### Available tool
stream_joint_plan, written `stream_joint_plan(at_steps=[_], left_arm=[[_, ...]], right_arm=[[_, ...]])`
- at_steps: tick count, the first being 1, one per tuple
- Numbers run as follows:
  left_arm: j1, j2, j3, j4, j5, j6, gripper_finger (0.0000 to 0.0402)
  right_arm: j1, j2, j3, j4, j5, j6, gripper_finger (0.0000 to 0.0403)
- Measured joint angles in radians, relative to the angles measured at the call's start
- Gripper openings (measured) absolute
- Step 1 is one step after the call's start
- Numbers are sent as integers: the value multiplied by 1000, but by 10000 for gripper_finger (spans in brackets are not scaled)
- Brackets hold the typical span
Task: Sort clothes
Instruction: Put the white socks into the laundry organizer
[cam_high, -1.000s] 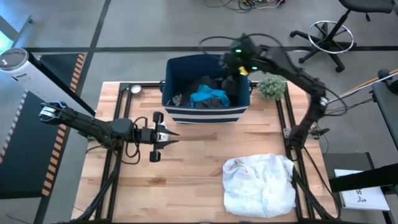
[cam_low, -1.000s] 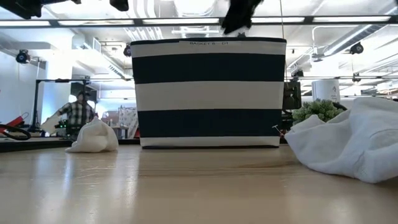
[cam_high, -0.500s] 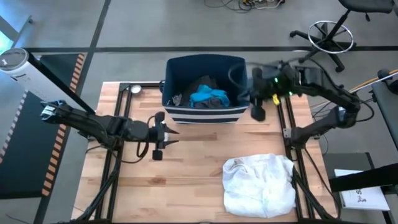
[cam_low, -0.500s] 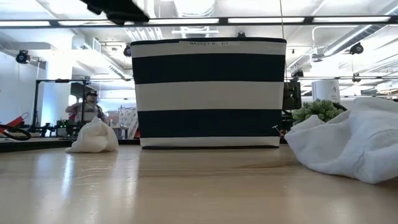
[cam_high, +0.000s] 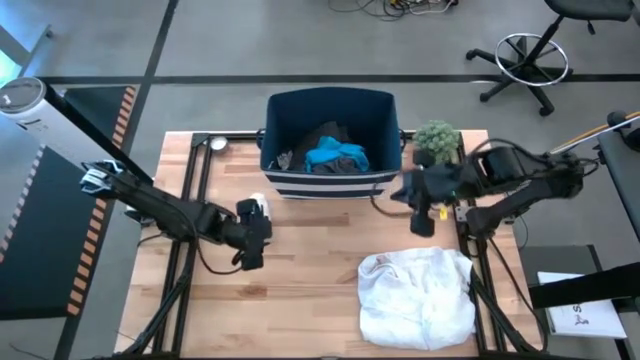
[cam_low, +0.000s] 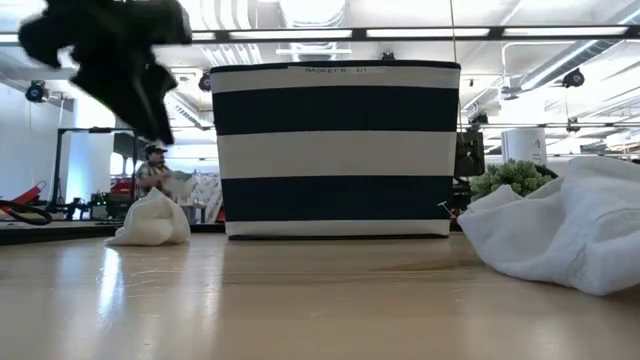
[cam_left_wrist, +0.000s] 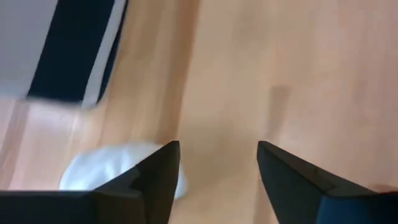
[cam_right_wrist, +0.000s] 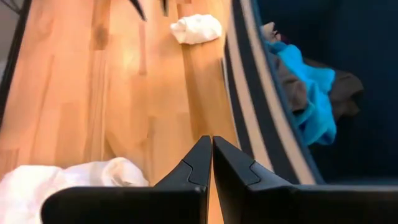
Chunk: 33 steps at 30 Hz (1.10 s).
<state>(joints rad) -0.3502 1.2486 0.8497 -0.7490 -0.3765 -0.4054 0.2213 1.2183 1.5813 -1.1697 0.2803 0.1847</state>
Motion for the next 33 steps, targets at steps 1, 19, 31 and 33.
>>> stream_joint_plan(at_steps=[1,19,31,33], left_arm=[[-5,5,-18,-2,-22,-24,207],[34,10,-342,204,-325,-291,272],[62,10,-441,384,-312,-340,46],[57,8,-421,384,-286,-335,14]], right_arm=[[28,2,0,1,17,10,0],[288,43,-1,0,221,138,0],[334,109,-22,6,283,170,0],[337,114,-51,9,297,200,0]])
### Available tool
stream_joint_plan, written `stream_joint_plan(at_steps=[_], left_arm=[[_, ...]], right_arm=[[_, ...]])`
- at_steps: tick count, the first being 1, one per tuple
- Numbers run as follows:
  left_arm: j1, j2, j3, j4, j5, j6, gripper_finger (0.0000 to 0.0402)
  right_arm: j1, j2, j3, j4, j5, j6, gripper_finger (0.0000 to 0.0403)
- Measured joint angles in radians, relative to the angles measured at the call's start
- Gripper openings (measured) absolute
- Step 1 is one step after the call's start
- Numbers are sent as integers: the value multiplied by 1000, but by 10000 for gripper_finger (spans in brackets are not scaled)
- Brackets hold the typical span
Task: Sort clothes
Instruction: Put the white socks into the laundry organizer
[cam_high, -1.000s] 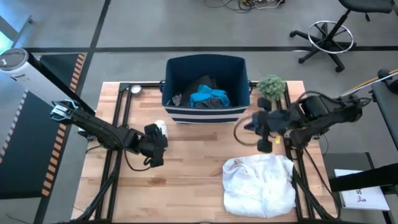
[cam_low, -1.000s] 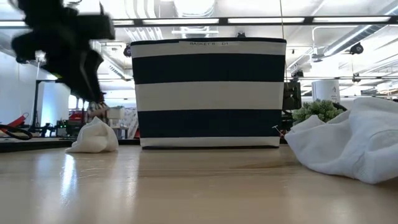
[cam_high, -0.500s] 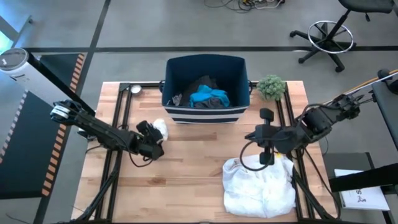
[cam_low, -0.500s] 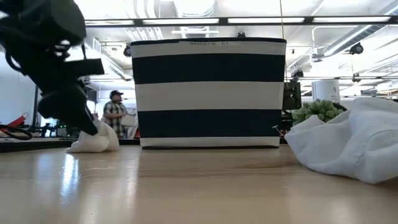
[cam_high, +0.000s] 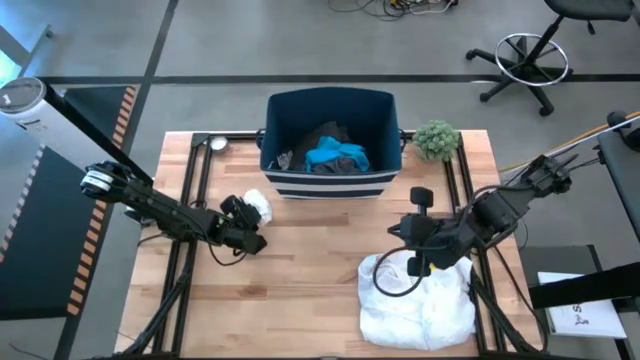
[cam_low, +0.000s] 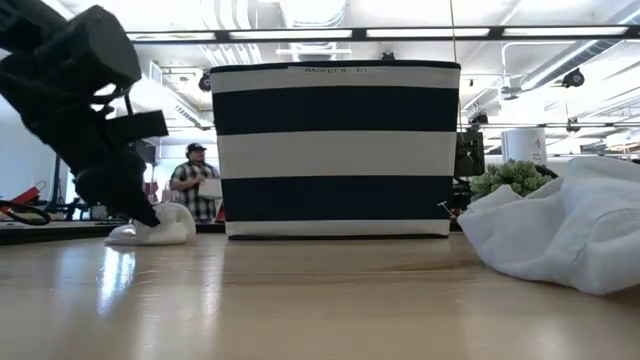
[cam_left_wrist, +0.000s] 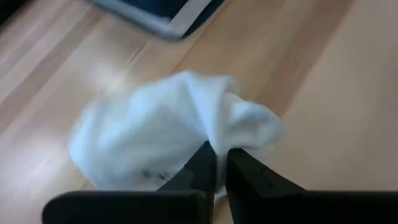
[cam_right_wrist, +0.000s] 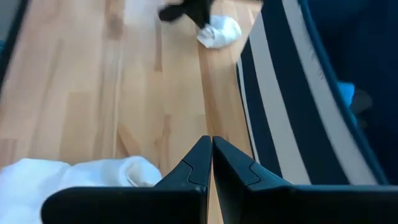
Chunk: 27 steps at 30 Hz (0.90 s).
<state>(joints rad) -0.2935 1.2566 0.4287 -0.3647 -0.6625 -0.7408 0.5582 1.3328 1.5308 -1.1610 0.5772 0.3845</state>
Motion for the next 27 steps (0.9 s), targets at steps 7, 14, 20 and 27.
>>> stream_joint_plan(at_steps=[7,14,20,27], left_arm=[[-78,-8,158,2,22,129,4],[-186,-9,393,3,-28,318,2],[-173,-9,572,6,-107,451,1],[-49,-9,725,45,-173,742,1]], right_arm=[[1,-1,-157,80,2,74,0],[3,-34,-327,287,-36,77,0],[7,-37,-429,398,-39,90,0],[16,-37,-511,558,-90,86,0]])
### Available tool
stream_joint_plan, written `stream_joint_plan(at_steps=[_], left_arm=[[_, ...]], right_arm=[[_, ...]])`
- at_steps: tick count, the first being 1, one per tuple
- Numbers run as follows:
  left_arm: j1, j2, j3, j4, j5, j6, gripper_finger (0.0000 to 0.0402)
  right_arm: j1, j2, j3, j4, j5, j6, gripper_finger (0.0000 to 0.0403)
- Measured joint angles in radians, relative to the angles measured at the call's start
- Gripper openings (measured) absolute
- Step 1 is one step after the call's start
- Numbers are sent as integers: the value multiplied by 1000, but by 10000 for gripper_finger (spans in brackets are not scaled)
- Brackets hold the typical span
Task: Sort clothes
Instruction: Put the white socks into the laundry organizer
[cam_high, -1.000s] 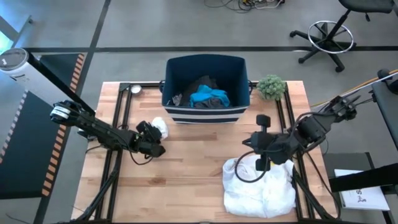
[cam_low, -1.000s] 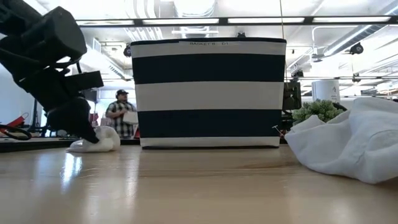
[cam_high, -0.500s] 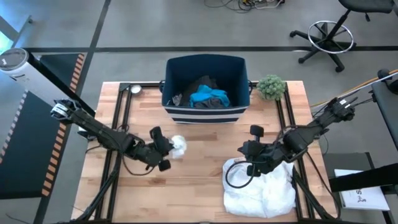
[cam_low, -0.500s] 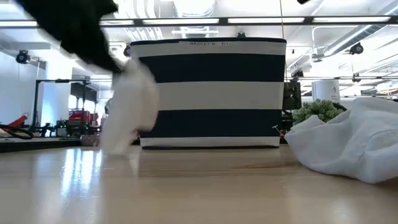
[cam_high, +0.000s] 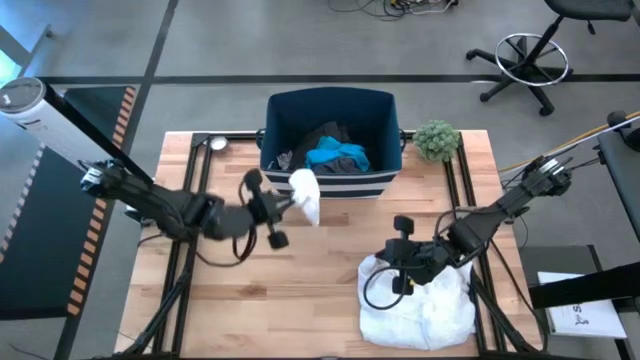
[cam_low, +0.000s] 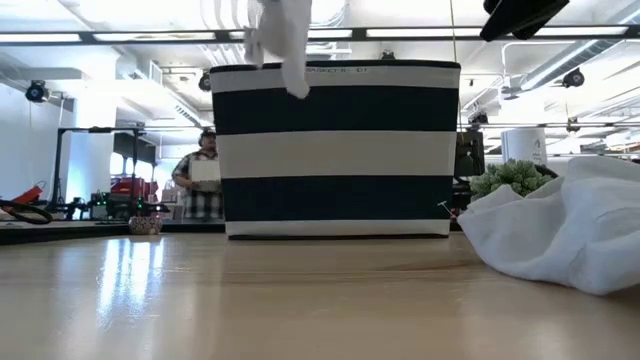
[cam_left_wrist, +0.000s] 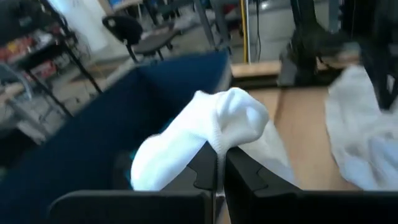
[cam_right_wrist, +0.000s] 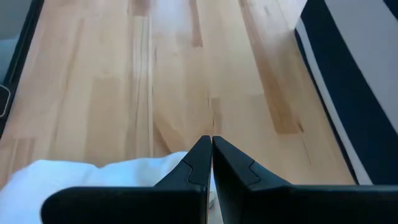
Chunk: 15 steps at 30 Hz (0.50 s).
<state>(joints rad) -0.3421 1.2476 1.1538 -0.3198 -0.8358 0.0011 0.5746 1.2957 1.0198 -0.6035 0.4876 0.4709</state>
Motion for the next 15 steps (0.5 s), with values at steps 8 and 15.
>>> stream_joint_plan(at_steps=[8,15], left_arm=[[297,0,131,124,314,218,0],[586,0,139,145,530,183,1]], right_arm=[[1,0,-3,12,0,-1,0],[2,0,2,15,2,-9,0]])
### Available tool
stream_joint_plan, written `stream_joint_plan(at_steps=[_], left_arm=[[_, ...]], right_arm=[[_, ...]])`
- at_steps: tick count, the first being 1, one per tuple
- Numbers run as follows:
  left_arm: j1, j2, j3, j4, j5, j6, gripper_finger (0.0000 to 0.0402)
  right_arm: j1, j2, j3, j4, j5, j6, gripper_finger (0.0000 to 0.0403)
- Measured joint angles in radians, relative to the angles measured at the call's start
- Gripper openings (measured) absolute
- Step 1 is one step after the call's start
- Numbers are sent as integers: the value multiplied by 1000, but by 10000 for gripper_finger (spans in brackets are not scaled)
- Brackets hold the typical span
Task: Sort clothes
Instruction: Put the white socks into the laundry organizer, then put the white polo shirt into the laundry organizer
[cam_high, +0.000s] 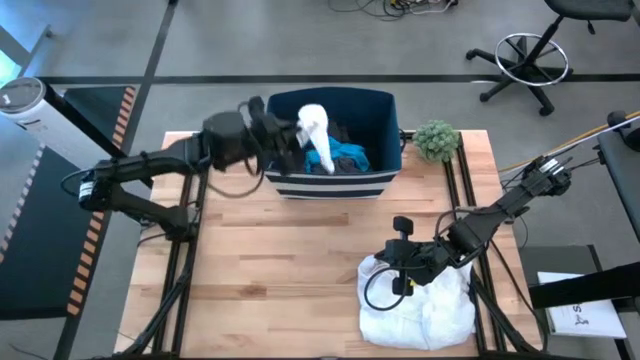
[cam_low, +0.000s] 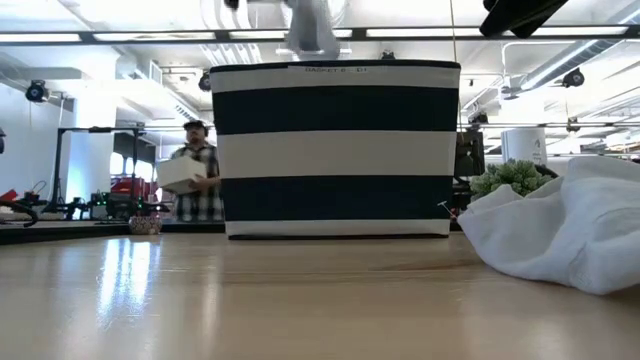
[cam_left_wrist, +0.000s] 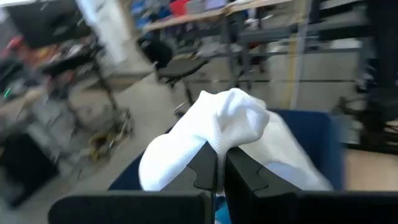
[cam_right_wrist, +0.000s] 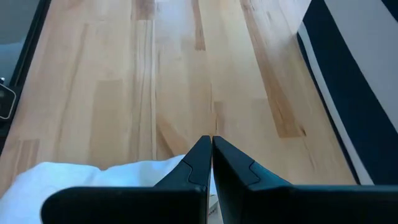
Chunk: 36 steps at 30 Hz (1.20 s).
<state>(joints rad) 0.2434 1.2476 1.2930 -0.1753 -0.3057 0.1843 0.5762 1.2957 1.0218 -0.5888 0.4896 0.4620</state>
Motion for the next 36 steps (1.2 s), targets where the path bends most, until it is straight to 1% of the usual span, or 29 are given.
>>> stream_joint_plan(at_steps=[3,5,8,10,15,17,20,24,27,31,33,36], left_arm=[[82,14,-15,-3,29,-69,10],[113,25,-37,-15,91,-87,22],[121,49,-70,-2,168,-100,49],[116,69,-85,-7,176,-100,72],[74,121,-100,1,193,-93,140],[45,126,-104,24,194,-69,166],[-5,123,-125,107,194,-50,200],[-74,110,-167,211,193,-36,233],[-119,101,-188,239,191,-36,247],[-183,94,-218,246,185,-36,252],[-215,92,-228,251,183,-36,250],[-266,92,-234,252,151,-35,244]], right_arm=[[0,0,0,0,0,-1,0],[0,0,0,0,0,0,0],[0,0,0,1,0,0,0],[0,0,0,2,0,0,0],[0,0,0,2,-1,3,0],[0,0,0,1,-24,12,0],[0,0,0,-8,-63,38,0],[0,0,-1,-18,-104,56,0],[2,0,-2,-41,-134,77,0],[8,0,-4,-65,-225,114,10],[18,0,-11,-67,-261,127,28],[39,0,-23,-74,-307,157,68]])
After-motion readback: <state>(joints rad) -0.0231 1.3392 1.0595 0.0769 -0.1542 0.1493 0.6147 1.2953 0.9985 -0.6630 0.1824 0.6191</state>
